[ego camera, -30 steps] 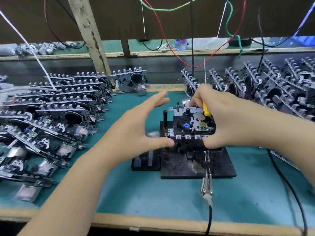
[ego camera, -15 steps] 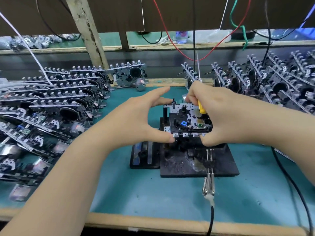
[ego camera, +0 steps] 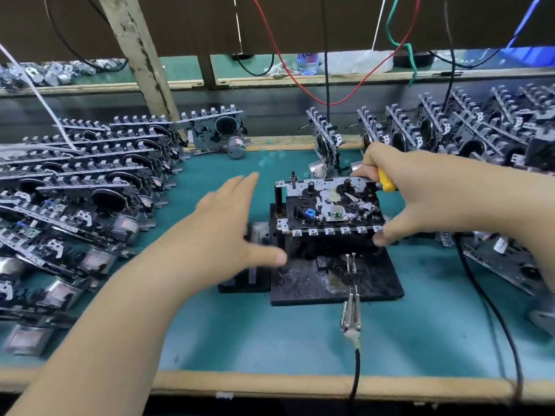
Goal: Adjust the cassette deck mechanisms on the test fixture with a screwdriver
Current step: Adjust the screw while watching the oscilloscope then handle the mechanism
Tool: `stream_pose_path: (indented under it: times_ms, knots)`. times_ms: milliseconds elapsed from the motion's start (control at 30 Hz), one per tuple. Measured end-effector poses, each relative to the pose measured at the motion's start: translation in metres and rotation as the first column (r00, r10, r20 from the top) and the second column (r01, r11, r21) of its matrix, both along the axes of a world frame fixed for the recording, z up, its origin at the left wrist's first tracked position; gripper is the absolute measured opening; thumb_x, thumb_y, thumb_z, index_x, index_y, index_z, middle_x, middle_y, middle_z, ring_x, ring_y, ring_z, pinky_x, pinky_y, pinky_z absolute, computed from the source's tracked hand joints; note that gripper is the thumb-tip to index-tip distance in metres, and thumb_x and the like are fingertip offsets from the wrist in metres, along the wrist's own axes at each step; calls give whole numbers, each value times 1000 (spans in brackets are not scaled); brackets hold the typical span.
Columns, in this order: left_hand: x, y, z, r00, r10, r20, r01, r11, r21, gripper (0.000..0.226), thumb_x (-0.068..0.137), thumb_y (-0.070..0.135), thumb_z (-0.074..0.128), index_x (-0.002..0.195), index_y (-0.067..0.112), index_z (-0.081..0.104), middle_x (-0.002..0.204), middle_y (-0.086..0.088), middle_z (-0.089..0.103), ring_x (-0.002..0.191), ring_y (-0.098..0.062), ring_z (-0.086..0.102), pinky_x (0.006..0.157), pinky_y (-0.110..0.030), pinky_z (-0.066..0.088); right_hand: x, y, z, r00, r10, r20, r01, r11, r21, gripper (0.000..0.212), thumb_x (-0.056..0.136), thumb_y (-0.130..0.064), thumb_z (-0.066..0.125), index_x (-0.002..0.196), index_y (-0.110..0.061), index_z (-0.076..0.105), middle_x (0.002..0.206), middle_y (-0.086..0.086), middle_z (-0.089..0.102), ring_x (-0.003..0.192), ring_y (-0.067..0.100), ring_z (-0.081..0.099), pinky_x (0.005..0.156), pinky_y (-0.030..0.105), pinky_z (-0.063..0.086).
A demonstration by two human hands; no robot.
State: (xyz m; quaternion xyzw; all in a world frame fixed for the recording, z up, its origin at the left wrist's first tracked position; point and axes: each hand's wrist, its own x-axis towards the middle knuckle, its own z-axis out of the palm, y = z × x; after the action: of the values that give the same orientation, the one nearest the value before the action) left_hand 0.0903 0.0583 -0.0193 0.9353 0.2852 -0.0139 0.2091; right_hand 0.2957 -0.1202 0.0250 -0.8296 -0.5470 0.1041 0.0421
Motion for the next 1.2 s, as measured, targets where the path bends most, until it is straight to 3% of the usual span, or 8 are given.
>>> stream_pose_path:
  times_ms: [167, 367, 533, 667, 833, 933, 1033, 1200]
  knots:
    - [-32, -22, -33, 978, 125, -166, -112, 990, 84, 125, 50, 94, 22, 159, 34, 8, 161, 6, 17, 146, -21, 14, 115, -41, 29, 1, -1, -4, 1000, -16, -27, 16, 1000, 11, 75, 58, -46, 92, 90, -38, 25, 100, -3, 61, 71, 14, 50, 59, 33, 37]
    - [-57, 6, -38, 992, 129, -8, -128, 988, 83, 53, 90, 51, 63, 139, 55, 43, 147, 9, 43, 133, -21, 34, 113, -40, 32, -2, -6, -1, 993, -9, -118, 12, 1000, 24, 72, 59, -47, 92, 86, -57, 26, 130, 2, 60, 112, 28, 60, 88, 46, 50]
    - [-46, -7, -38, 964, 198, 177, -228, 959, 167, 35, 79, 52, 74, 107, 39, 59, 98, 12, 58, 102, -22, 55, 84, -38, 45, 2, -16, -9, 993, -49, -105, 57, 996, 71, 68, 64, -49, 89, 93, -36, 28, 88, -11, 47, 70, 8, 46, 57, 23, 32]
    - [-48, 5, -21, 828, 336, 449, -338, 938, -80, 23, 80, 34, 78, 96, 38, 62, 91, 21, 70, 89, -7, 65, 75, -27, 46, -4, -25, -8, 987, -42, -153, 57, 994, 95, 58, 71, -43, 83, 90, -47, 27, 125, 3, 58, 108, 28, 61, 85, 44, 49]
    - [-10, -21, 26, 808, -67, 585, 56, 998, 37, 28, 80, 39, 67, 107, 43, 61, 117, 29, 64, 110, 7, 57, 96, -9, 38, -17, -27, 13, 958, 47, -285, 96, 878, 468, 27, 75, -28, 50, 91, -37, 31, 146, -8, 54, 126, 5, 57, 78, 21, 49]
    - [20, -25, 36, 856, -275, 438, 233, 961, 148, 25, 89, 31, 67, 112, 40, 62, 129, 24, 58, 120, 2, 46, 97, 2, 23, -26, -21, 15, 938, 129, -323, 115, 761, 638, 30, 83, -13, 57, 93, -28, 32, 136, -14, 61, 128, -2, 53, 103, 39, 46]
    - [32, -18, 34, 879, -338, 335, 321, 941, 107, 27, 92, 20, 65, 115, 35, 63, 133, 18, 57, 123, 4, 42, 92, 7, 18, -25, -15, 0, 933, 81, -351, 165, 769, 617, 31, 92, -15, 63, 91, -25, 34, 127, -20, 65, 116, 13, 64, 101, 47, 46]
    - [32, -15, 29, 866, -403, 296, 363, 914, 181, 19, 96, 23, 60, 113, 29, 66, 133, 12, 61, 122, -3, 44, 100, 3, 12, -19, -7, -24, 891, 19, -454, 277, 768, 577, 40, 90, -14, 71, 81, -25, 34, 113, -18, 72, 105, -5, 63, 93, 29, 48]
